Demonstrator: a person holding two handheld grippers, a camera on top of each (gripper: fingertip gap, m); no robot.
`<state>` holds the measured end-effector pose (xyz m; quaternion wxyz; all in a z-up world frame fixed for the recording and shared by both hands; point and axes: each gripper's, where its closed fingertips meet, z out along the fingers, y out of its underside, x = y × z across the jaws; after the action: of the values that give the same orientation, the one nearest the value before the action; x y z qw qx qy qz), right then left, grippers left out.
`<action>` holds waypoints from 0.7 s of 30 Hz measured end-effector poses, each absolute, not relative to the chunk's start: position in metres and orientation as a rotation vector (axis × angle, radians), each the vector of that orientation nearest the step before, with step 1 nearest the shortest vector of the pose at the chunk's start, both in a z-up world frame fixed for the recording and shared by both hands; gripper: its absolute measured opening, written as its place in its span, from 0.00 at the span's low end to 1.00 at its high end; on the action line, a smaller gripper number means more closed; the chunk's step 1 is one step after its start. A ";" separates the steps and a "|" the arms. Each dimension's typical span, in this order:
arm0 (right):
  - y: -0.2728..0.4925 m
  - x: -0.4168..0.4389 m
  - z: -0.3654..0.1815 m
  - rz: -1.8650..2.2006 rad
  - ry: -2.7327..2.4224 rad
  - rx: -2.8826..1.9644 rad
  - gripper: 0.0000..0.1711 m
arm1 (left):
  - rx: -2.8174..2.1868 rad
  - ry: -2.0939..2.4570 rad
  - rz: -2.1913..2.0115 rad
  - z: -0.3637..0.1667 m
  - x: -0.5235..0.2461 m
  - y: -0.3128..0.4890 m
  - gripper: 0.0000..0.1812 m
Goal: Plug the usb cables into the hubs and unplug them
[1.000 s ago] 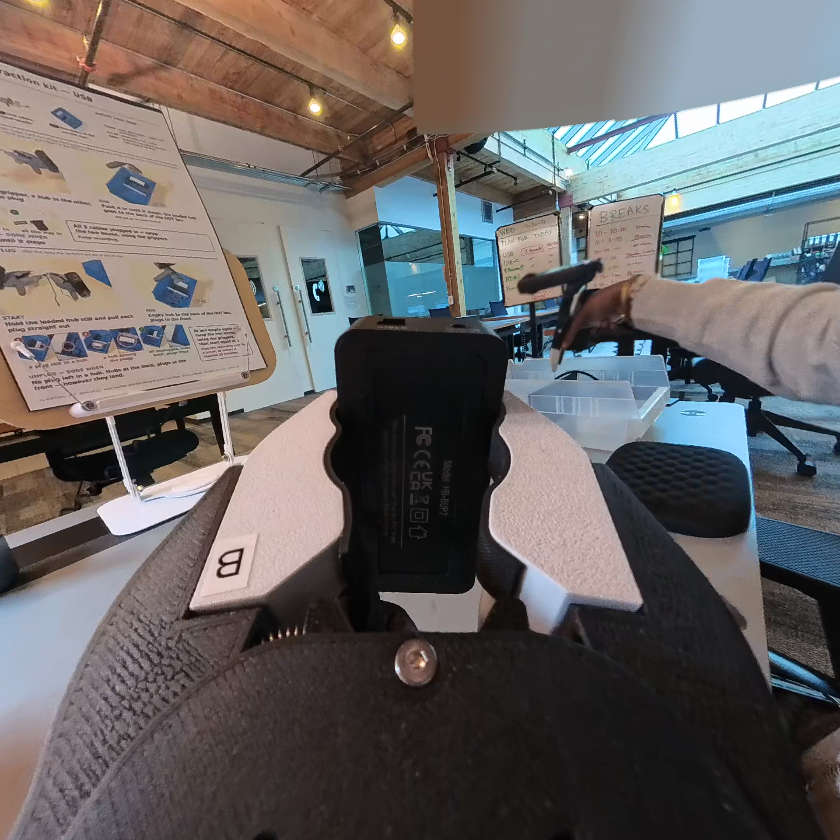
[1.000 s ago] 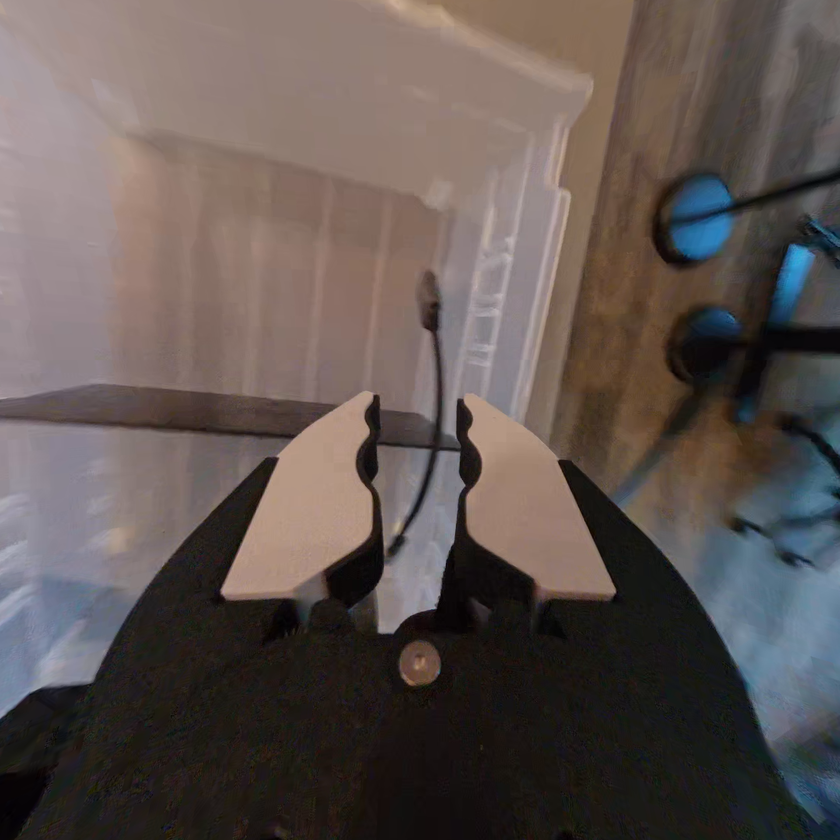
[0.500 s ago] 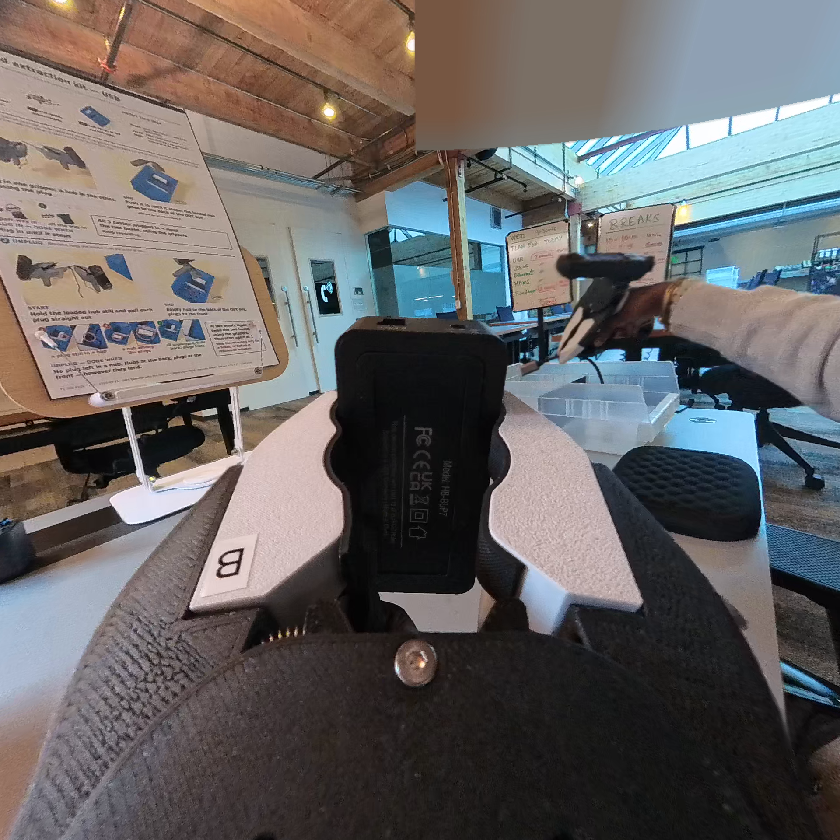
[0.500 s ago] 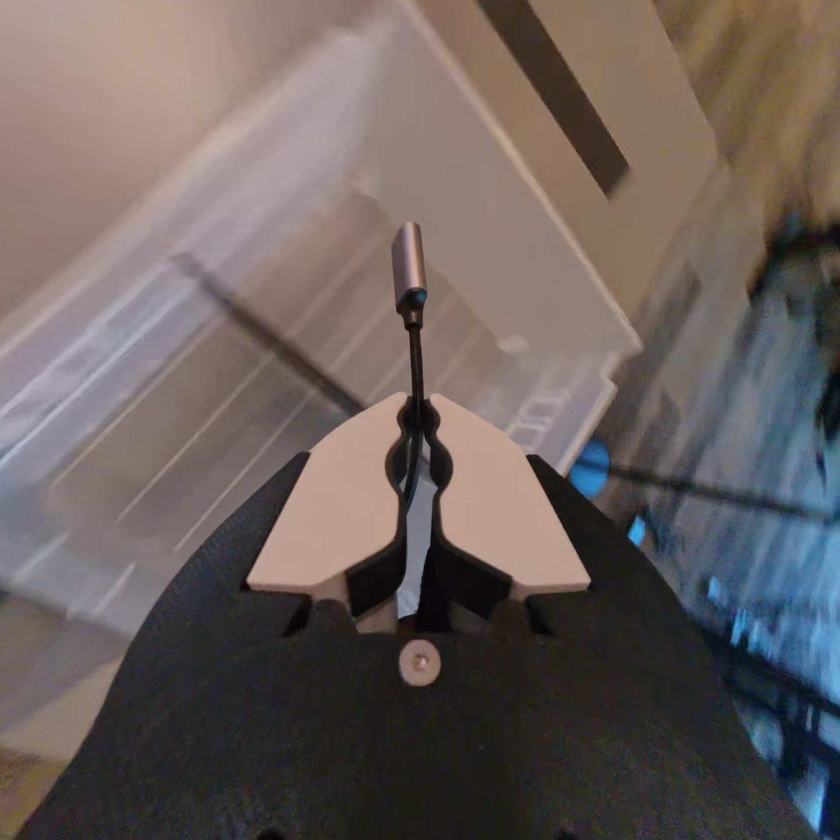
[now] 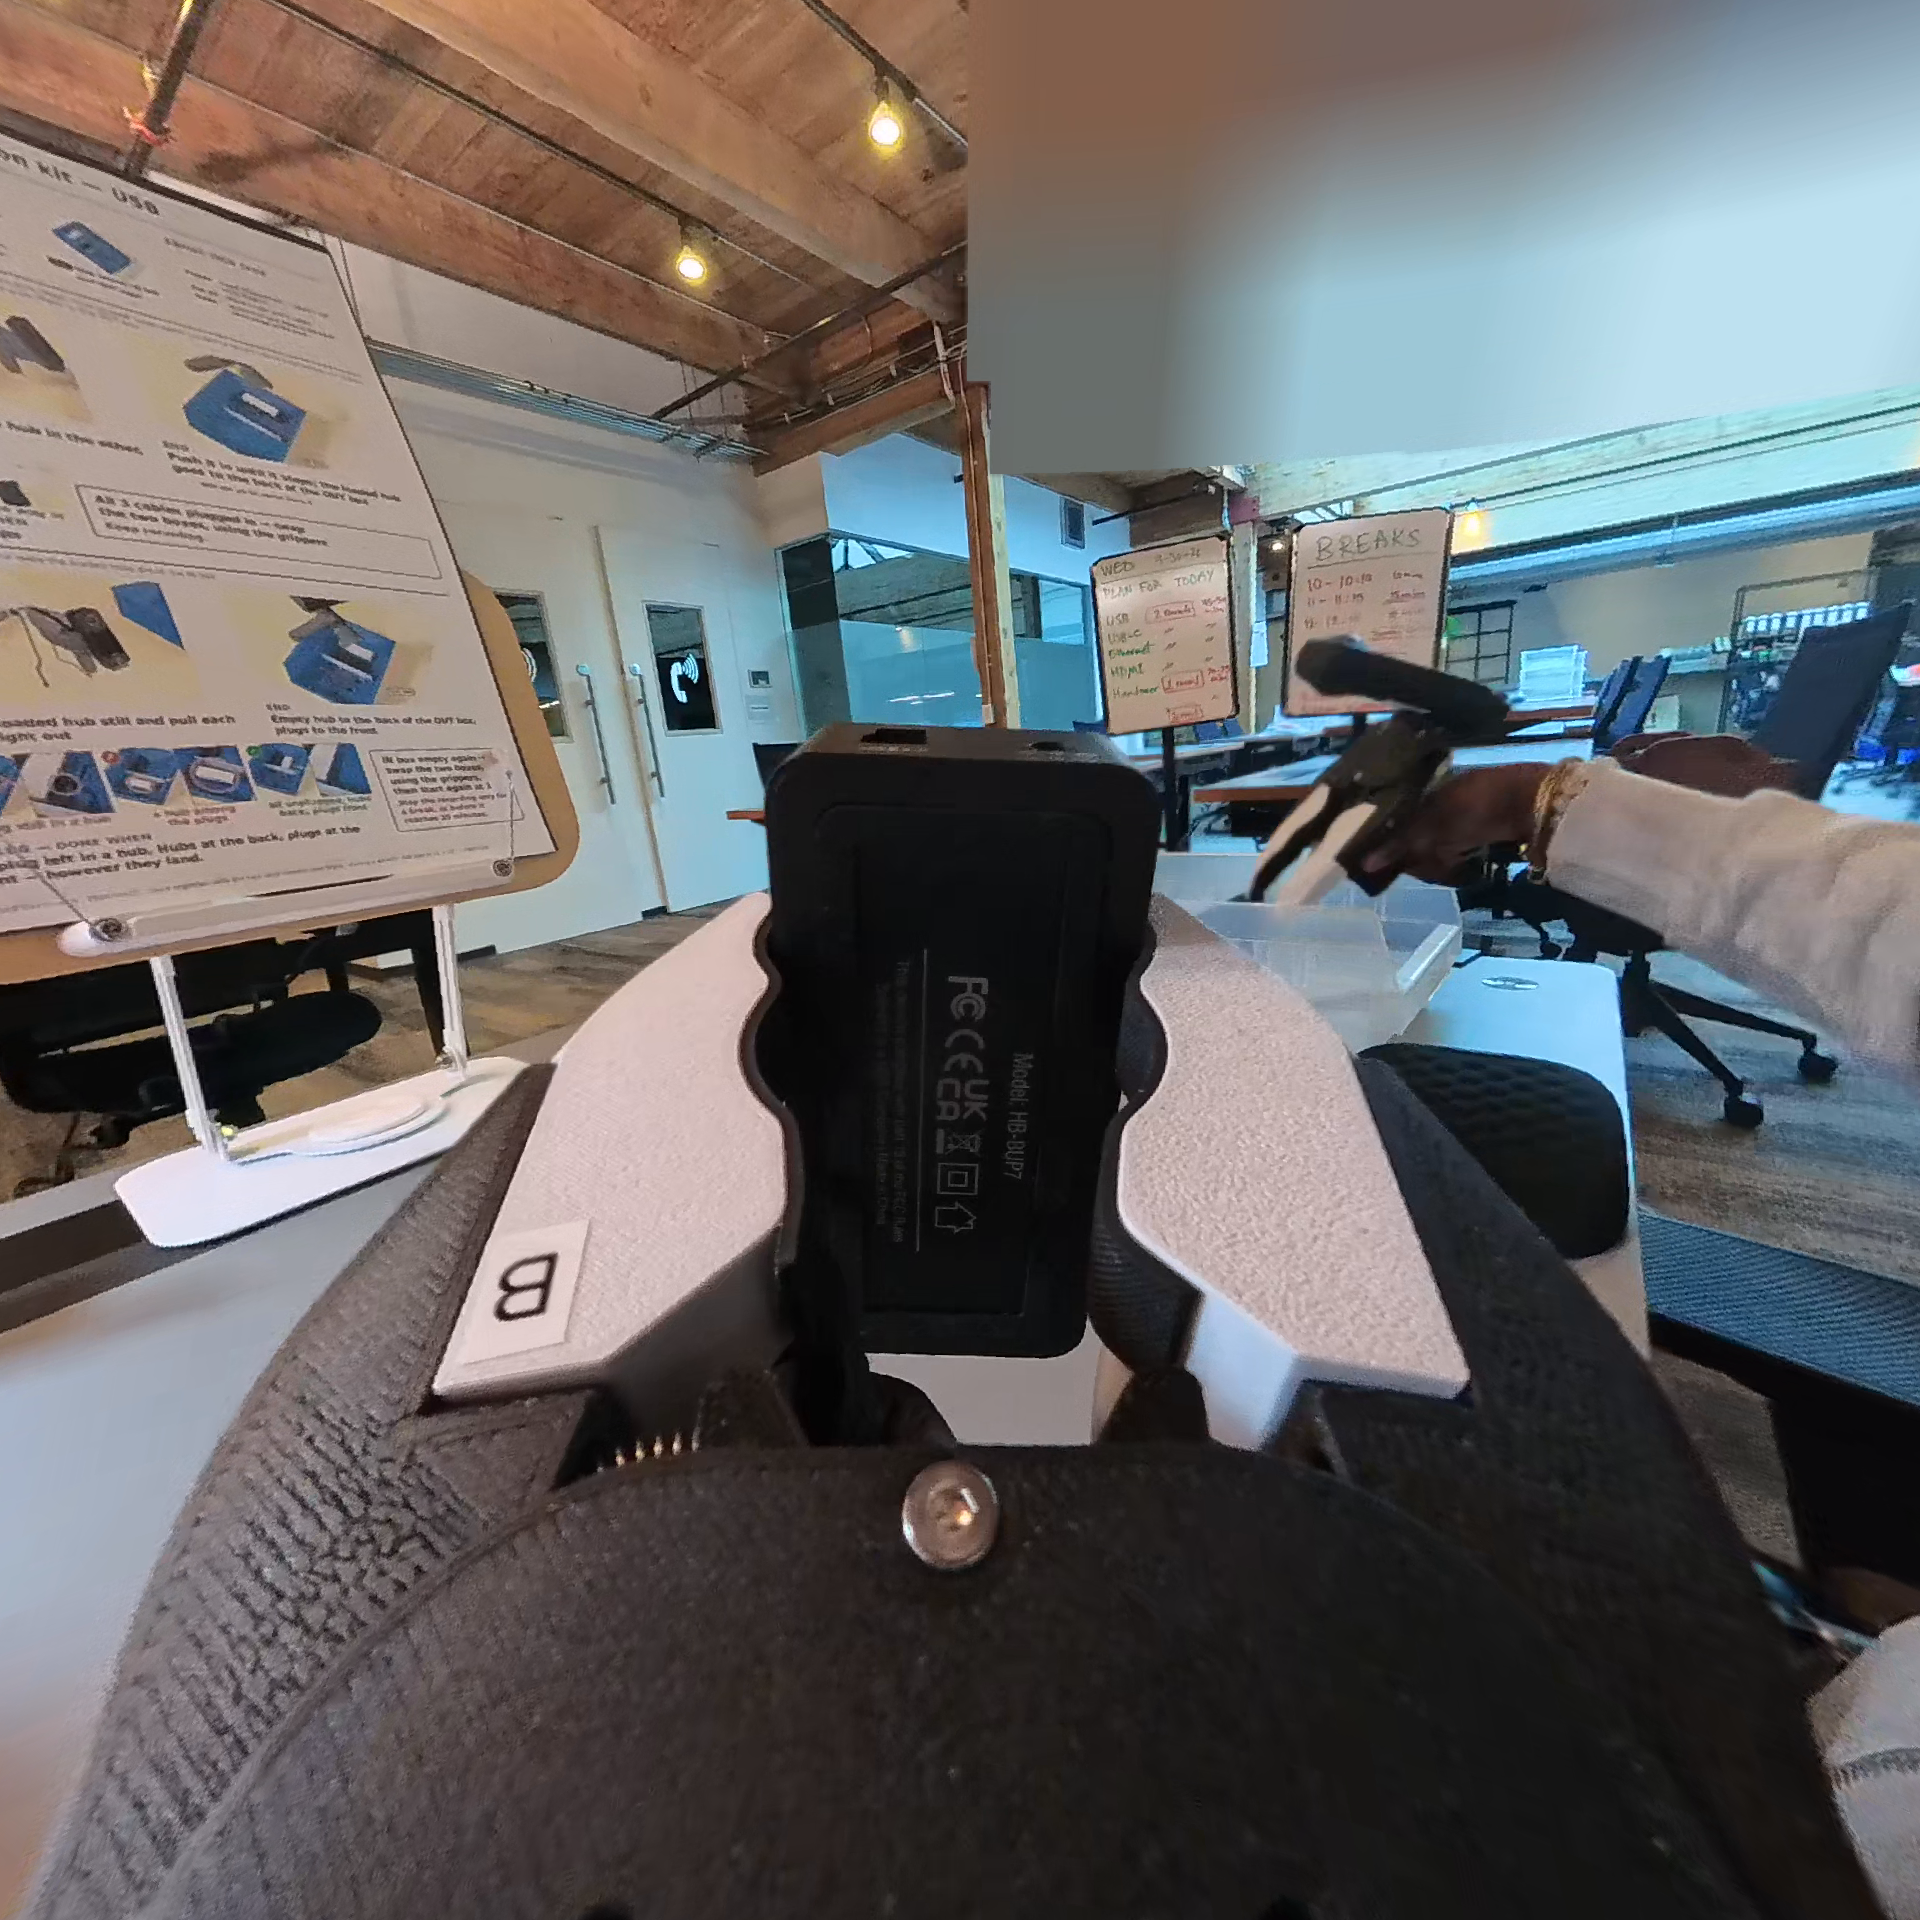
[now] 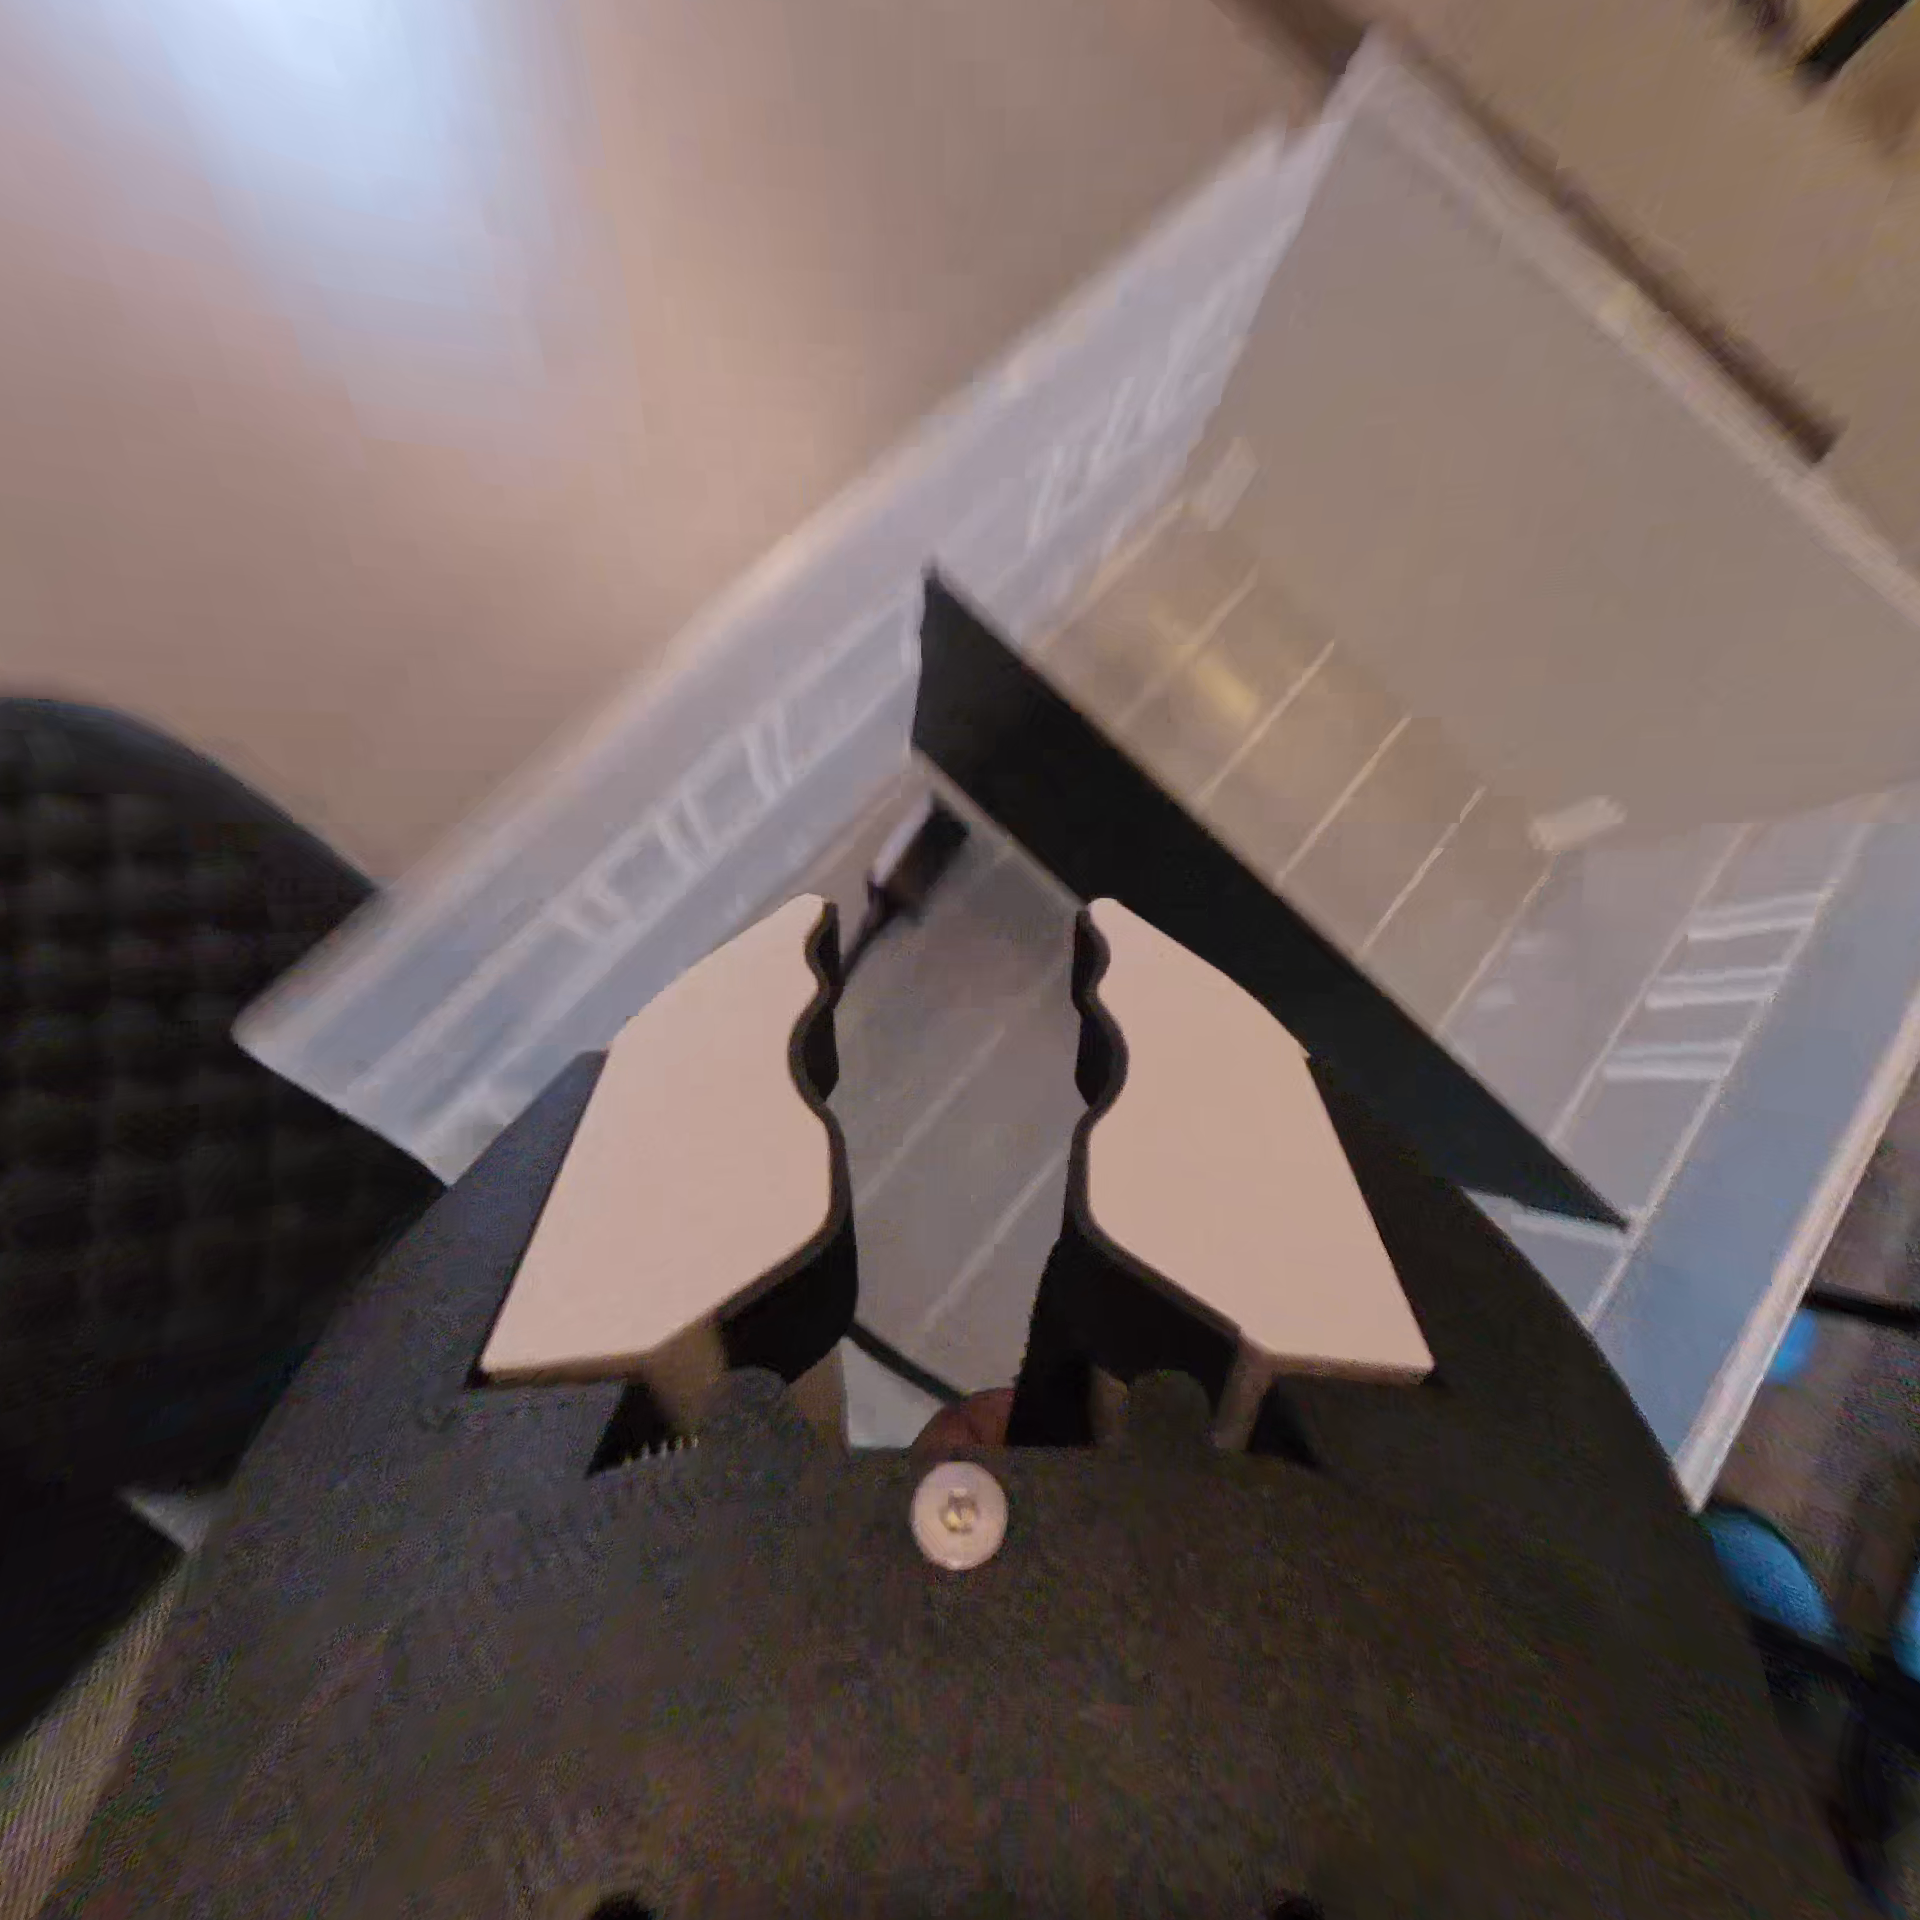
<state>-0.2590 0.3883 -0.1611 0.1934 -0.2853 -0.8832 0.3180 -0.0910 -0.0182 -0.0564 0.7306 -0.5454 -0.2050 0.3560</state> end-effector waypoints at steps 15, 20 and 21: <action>0.065 -0.086 -0.049 2.133 -2.105 -0.412 0.26 | -1.514 -0.464 1.328 -0.095 -0.117 -0.016 0.34; 0.006 -0.079 -0.087 1.980 -2.261 -0.405 0.33 | -1.679 -0.279 1.593 -0.108 -0.117 -0.006 0.33; 0.001 -0.078 -0.093 1.958 -2.289 -0.414 0.33 | -1.703 -0.235 1.611 -0.111 -0.116 -0.002 0.35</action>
<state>-0.0784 0.0008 -0.0929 0.0504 -0.1361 -0.7518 0.6433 -0.1157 -0.0023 -0.1110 0.3827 -0.6679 -0.0923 0.6316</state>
